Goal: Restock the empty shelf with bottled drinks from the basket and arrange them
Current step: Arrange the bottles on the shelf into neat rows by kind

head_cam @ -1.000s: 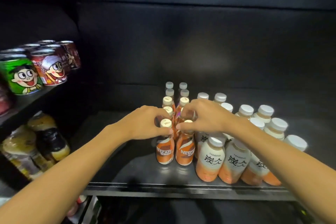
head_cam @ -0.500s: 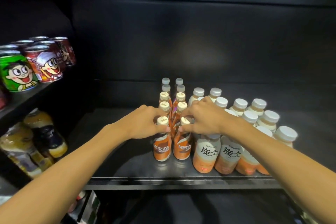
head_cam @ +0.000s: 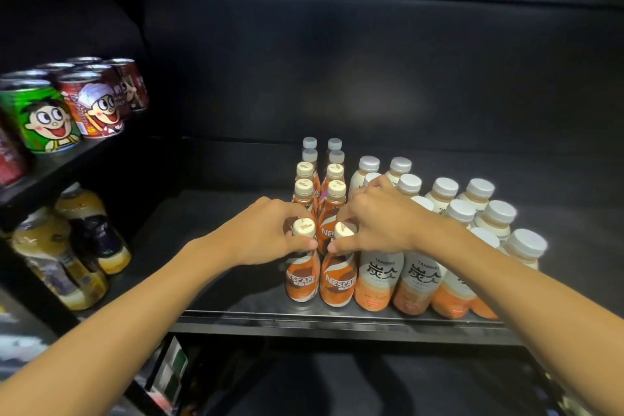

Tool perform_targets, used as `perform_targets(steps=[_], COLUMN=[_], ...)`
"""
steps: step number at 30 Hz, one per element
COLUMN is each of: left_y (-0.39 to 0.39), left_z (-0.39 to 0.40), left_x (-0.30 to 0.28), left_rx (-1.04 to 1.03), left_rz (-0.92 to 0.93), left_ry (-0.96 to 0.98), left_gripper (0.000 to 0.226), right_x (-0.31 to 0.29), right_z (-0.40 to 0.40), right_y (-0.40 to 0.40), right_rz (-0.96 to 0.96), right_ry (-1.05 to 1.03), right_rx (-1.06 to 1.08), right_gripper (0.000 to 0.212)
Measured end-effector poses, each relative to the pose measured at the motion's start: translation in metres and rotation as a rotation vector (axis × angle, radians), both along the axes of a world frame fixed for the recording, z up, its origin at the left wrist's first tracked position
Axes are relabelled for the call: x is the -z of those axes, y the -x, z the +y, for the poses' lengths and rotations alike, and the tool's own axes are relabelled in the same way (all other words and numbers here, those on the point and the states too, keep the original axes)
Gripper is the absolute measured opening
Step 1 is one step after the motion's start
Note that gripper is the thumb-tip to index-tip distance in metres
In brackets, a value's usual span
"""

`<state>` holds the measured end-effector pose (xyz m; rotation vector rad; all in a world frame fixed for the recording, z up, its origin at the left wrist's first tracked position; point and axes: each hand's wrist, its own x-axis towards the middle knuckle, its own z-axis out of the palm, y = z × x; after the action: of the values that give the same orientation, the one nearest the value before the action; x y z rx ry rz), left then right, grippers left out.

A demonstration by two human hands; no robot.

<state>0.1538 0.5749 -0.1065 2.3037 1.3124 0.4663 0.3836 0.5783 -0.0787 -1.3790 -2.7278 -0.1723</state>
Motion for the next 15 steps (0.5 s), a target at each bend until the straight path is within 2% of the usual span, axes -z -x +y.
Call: perform_targets(steps=[5,10,15], left_y=[0.0000,-0.0007,0.0028], left_z=[-0.0010,0.0002,-0.0009], left_x=[0.0011,0.0012,-0.0062], left_rx=[-0.003,-0.011,0.009], left_rz=[0.013,0.008,-0.019], left_ry=[0.003,0.013,0.049], left_gripper=[0.029,0.031,0.038], right_x=[-0.0012,-0.0011,-0.0001], right_z=[-0.0013,-0.0003,0.0004], right_y=[0.0014,-0.0010,-0.0033], right_rz=[0.009,0.085,0.106], right_ry=[0.027,0.072,0.115], right_rx=[-0.003,-0.018,-0.017], right_gripper=[0.054,0.040,0.047])
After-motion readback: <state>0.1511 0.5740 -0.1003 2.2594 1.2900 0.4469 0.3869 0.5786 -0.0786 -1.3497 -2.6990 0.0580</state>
